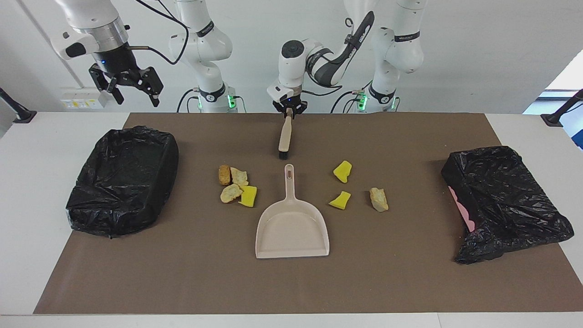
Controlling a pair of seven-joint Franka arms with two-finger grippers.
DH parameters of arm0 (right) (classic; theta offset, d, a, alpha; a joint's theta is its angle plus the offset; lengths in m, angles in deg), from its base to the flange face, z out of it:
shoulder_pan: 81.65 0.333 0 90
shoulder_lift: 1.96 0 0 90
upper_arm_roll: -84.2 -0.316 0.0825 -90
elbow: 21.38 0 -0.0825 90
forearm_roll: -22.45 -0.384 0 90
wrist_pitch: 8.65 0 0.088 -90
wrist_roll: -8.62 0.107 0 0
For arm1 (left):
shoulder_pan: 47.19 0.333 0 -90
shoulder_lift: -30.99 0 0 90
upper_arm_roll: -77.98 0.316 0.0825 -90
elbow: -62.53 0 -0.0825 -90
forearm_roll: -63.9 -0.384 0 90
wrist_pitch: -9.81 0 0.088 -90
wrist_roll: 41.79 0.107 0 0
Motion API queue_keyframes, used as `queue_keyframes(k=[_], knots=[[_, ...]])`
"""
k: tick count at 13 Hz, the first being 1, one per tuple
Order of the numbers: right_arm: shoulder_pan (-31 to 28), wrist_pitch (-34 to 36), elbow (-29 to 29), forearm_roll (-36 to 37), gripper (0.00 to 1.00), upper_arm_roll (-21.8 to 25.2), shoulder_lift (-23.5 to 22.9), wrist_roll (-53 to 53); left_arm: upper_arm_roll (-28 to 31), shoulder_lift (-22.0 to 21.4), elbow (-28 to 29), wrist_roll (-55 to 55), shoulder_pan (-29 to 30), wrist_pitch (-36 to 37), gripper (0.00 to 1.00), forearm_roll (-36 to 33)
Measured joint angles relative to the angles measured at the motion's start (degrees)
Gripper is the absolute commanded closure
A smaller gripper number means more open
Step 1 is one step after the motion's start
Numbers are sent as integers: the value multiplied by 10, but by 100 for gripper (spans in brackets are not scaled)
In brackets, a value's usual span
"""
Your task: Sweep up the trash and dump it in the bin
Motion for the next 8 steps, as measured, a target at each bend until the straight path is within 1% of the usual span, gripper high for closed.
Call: queue_keyframes(k=[4, 7, 8], knots=[[0, 0, 0, 0, 0, 0, 0, 0, 11, -2, -2, -2, 8, 15, 100, 0], [0, 0, 0, 0, 0, 0, 0, 0, 17, -6, -10, 2, 63, 35, 100, -3], [0, 0, 0, 0, 0, 0, 0, 0, 19, -6, -11, 7, 91, 36, 100, -7]])
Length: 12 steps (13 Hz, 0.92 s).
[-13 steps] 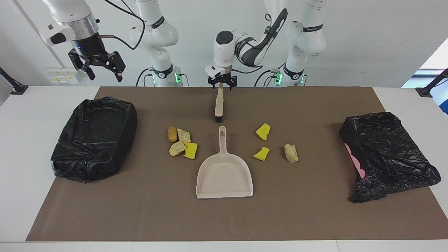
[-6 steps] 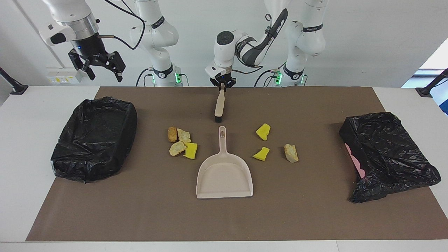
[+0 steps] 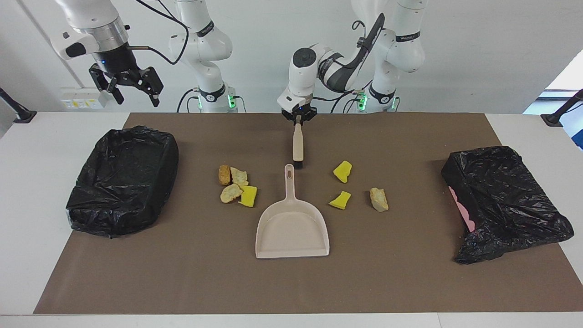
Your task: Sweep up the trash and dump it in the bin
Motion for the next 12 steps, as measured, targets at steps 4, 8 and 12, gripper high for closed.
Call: queue_keyframes(k=[4, 8, 12], knots=[[0, 0, 0, 0, 0, 0, 0, 0, 2, 7, 0, 69, 91, 5, 100, -2], [0, 0, 0, 0, 0, 0, 0, 0, 2, 11, -9, 90, 158, 28, 100, -27], [0, 0, 0, 0, 0, 0, 0, 0, 3, 18, -56, 115, 216, 81, 100, -42]])
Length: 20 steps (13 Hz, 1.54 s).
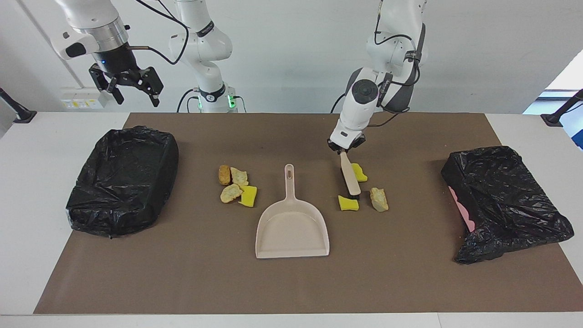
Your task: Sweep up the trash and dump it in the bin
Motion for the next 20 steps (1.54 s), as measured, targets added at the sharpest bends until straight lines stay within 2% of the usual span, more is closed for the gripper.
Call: queue_keyframes(k=[4, 7, 9, 11, 14, 17, 20], knots=[[0, 0, 0, 0, 0, 0, 0, 0, 0, 9, -76, 7, 18, 19, 100, 0], [0, 0, 0, 0, 0, 0, 0, 0, -1, 46, -104, 8, 27, -46, 100, 4], [0, 0, 0, 0, 0, 0, 0, 0, -2, 83, -122, 10, 30, -102, 100, 34], [0, 0, 0, 0, 0, 0, 0, 0, -3, 114, -148, 11, 31, -119, 100, 53], [0, 0, 0, 0, 0, 0, 0, 0, -6, 123, -157, 11, 31, -119, 100, 65], [0, 0, 0, 0, 0, 0, 0, 0, -6, 124, -159, 11, 32, -131, 100, 115], [0, 0, 0, 0, 0, 0, 0, 0, -6, 132, -158, 11, 38, -135, 100, 135]])
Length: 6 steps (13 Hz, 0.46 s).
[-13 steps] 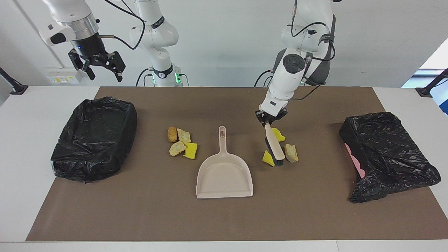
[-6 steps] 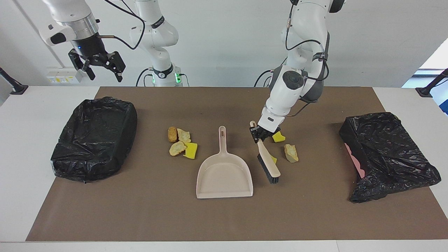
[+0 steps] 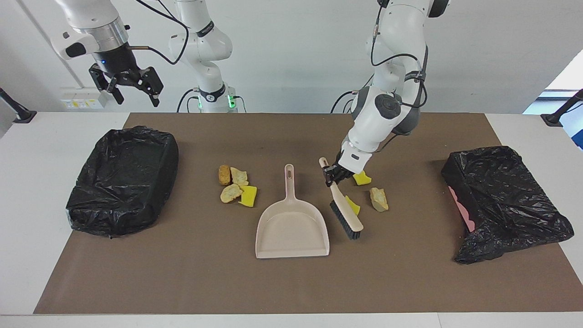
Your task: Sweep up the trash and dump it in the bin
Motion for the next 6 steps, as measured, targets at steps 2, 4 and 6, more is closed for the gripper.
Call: queue_keyframes(k=[2, 4, 6], knots=[[0, 12, 0, 0, 0, 0, 0, 0, -1, 7, 2, 0, 0, 0, 100, 8], [1, 20, -9, 0, 0, -1, 1, 0, -2, 8, 6, 0, 0, 12, 100, 10], [8, 14, -32, -1, 0, -5, 1, 3, -2, 7, 7, 0, 0, 45, 100, 11]])
